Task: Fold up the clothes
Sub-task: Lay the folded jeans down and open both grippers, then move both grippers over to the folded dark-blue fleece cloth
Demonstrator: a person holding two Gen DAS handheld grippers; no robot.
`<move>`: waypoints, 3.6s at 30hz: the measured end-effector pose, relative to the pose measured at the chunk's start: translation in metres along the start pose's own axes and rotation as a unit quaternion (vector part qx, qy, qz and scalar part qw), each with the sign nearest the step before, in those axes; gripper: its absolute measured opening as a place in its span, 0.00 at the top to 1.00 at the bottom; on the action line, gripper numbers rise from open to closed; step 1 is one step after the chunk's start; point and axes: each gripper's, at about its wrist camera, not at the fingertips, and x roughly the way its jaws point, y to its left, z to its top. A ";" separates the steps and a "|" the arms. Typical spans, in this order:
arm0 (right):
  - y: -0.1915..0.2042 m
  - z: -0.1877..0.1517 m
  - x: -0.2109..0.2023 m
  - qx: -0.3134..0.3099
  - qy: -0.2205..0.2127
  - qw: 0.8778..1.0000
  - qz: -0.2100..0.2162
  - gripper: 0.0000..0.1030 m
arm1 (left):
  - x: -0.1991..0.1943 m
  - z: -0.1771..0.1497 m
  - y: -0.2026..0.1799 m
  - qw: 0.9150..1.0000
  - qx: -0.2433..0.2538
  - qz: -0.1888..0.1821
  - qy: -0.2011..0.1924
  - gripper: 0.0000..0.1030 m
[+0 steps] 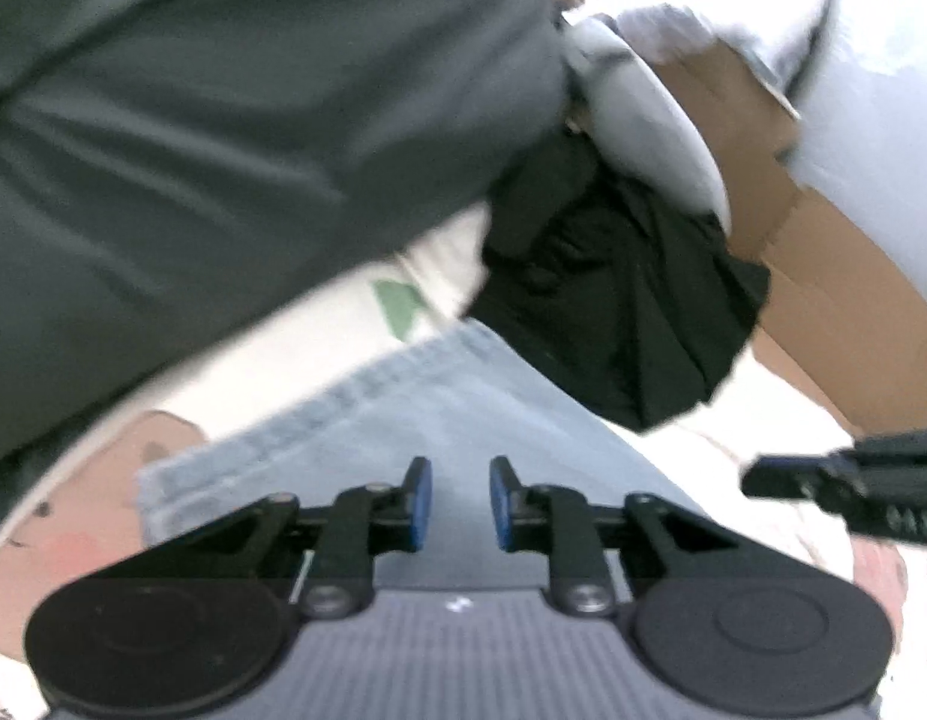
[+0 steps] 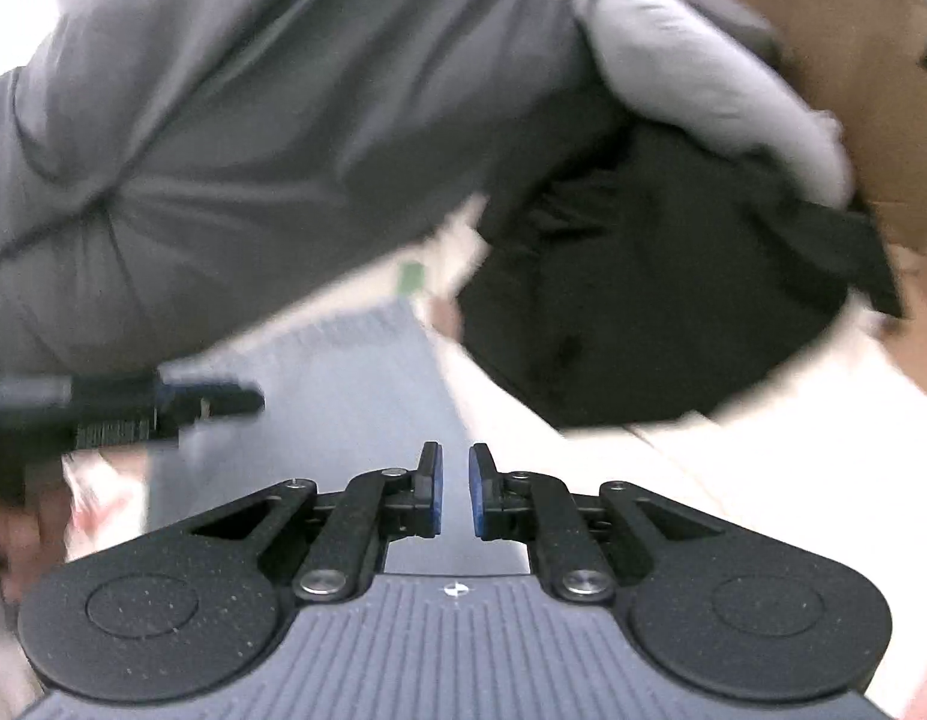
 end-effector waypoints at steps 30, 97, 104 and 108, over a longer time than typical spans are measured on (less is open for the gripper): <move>-0.019 -0.193 -0.109 0.249 0.056 0.952 -0.170 0.84 | 0.029 -0.015 -0.034 0.998 0.044 0.010 0.035 0.84; 0.079 -0.274 -0.116 0.146 0.063 0.982 -0.106 0.63 | -0.045 -0.074 0.002 0.989 0.106 0.005 0.099 0.79; 0.101 -0.284 -0.121 0.133 0.086 0.984 -0.076 0.63 | -0.049 -0.086 0.006 0.987 0.121 0.010 0.108 0.79; 0.111 -0.296 -0.124 0.135 0.098 0.984 -0.063 0.63 | -0.057 -0.098 0.007 0.985 0.112 0.012 0.128 0.72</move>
